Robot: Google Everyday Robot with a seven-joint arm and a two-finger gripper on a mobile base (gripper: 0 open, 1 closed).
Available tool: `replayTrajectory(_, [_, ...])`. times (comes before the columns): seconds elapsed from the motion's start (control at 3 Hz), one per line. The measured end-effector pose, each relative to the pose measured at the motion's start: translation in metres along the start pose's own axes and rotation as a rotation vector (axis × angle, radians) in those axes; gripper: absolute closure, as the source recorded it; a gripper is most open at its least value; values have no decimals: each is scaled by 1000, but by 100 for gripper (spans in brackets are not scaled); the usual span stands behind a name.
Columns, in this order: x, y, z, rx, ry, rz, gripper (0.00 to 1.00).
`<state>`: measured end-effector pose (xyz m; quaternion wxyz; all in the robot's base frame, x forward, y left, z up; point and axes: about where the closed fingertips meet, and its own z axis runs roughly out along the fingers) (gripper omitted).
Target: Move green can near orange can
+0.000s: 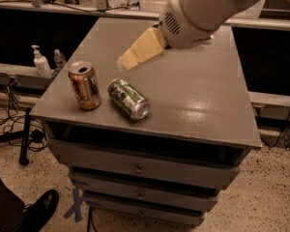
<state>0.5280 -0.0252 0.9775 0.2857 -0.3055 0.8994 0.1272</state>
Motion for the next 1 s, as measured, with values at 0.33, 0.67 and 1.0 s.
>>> replayTrajectory(0.33, [8,-27,-65,-16,-82,-25,0])
replayTrajectory(0.67, [5,-21,-71,-36,-104,-97,0])
replayTrajectory(1.0, [5,-21,-71,-33,-102,-100,0])
